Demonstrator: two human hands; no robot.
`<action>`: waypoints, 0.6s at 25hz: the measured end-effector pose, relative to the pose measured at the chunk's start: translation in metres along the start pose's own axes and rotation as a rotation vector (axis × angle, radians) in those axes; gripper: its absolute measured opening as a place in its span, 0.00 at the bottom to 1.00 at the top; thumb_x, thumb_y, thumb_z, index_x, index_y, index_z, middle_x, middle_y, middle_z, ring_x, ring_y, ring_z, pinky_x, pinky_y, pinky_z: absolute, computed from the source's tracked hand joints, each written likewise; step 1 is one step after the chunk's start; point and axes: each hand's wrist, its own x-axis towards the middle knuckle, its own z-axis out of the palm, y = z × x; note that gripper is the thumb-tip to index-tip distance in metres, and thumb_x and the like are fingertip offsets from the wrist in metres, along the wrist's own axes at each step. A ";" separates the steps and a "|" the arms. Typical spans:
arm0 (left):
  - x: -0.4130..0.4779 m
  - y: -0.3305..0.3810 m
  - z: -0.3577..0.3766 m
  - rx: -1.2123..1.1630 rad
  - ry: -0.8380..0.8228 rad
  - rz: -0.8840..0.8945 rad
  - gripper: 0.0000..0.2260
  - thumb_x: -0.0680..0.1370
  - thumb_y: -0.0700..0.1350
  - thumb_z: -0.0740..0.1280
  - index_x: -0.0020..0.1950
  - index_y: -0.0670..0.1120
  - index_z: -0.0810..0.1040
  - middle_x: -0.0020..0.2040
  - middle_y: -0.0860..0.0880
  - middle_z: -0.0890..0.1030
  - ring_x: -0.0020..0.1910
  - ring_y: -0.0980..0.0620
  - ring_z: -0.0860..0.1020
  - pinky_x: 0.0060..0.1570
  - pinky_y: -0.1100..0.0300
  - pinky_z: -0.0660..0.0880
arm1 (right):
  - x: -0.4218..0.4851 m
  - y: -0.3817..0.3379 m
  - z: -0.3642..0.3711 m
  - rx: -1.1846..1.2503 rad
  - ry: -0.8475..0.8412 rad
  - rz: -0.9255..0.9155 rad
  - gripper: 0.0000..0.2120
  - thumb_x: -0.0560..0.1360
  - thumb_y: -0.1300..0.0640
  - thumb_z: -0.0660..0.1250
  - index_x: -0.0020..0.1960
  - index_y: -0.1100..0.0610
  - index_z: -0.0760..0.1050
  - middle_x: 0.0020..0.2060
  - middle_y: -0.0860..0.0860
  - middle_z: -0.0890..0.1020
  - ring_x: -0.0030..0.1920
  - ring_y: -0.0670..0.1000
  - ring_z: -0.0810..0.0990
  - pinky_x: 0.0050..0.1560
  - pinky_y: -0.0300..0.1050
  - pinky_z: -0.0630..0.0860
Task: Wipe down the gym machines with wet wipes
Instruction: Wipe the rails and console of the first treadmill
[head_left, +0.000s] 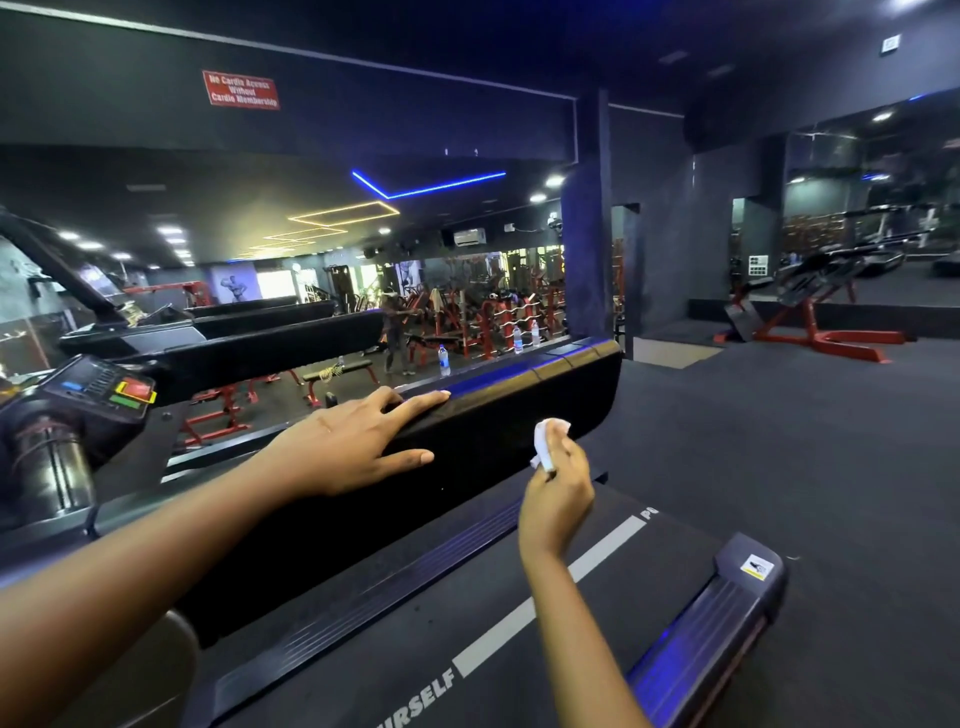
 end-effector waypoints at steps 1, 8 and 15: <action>0.000 0.000 0.000 0.001 0.000 -0.004 0.31 0.77 0.66 0.50 0.75 0.65 0.39 0.71 0.50 0.62 0.65 0.50 0.70 0.61 0.57 0.69 | -0.014 -0.007 0.003 0.026 0.018 0.047 0.24 0.69 0.76 0.64 0.61 0.59 0.77 0.49 0.57 0.81 0.45 0.58 0.81 0.44 0.35 0.71; -0.001 0.000 0.002 0.039 0.007 -0.025 0.31 0.77 0.66 0.51 0.75 0.65 0.38 0.71 0.49 0.62 0.65 0.48 0.71 0.62 0.52 0.70 | -0.057 -0.029 -0.014 0.197 0.047 0.027 0.19 0.69 0.69 0.60 0.55 0.56 0.80 0.47 0.46 0.80 0.48 0.37 0.78 0.47 0.22 0.68; 0.000 0.000 0.003 0.035 0.021 -0.022 0.30 0.77 0.66 0.51 0.75 0.65 0.39 0.69 0.49 0.64 0.63 0.48 0.72 0.60 0.52 0.71 | -0.034 -0.024 0.008 0.216 0.135 0.351 0.18 0.73 0.72 0.61 0.59 0.59 0.78 0.52 0.55 0.82 0.54 0.54 0.80 0.53 0.38 0.73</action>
